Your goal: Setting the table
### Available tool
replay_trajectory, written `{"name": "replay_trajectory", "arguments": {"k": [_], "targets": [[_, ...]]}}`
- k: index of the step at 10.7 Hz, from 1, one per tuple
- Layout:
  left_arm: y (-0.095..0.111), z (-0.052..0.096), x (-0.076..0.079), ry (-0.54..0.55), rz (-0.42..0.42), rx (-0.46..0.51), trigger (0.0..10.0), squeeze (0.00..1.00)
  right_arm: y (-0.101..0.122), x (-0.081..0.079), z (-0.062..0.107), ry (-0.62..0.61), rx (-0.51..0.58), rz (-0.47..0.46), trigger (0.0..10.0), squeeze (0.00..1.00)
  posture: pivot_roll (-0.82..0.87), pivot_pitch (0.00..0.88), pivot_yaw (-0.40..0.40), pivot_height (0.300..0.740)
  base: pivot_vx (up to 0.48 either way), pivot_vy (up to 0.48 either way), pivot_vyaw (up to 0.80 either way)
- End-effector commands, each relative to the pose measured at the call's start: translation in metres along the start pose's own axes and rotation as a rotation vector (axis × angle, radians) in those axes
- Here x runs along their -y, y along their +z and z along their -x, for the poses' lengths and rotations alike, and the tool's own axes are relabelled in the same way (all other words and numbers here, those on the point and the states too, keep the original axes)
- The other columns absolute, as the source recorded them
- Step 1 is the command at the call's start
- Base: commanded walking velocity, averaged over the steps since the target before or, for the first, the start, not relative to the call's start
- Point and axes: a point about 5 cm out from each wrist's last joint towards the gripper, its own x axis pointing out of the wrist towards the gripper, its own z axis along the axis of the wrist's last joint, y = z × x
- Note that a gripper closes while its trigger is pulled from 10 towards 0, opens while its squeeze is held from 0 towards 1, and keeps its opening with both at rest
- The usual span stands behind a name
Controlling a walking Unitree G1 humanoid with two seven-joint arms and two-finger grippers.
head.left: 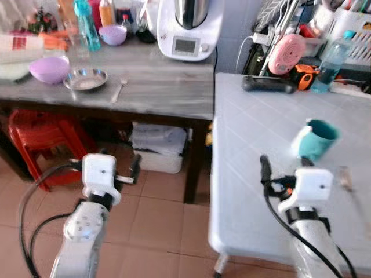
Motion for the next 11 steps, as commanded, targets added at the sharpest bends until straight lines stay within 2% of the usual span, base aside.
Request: {"name": "replay_trajectory", "arguments": {"k": [1, 10, 11], "targets": [[0.003, 0.000, 0.000, 0.001, -0.003, 0.009, 10.0, 0.00, 0.007, -0.001, -0.002, 0.007, 0.029, -0.006, 10.0, 0.00, 0.10, 0.060, -0.028, 0.740, 0.000, -0.315, 0.00], [0.003, -0.004, 0.005, -0.016, -0.003, 0.006, 10.0, 0.00, 0.008, -0.003, -0.013, -0.009, 0.037, 0.005, 10.0, 0.00, 0.11, 0.066, -0.022, 0.740, 0.000, -0.315, 0.00], [0.001, -0.004, 0.008, -0.045, 0.013, 0.000, 10.0, 0.00, 0.007, -0.004, -0.015, -0.010, 0.026, 0.003, 10.0, 0.00, 0.11, 0.066, -0.022, 0.740, 0.000, 0.000, 0.00]]}}
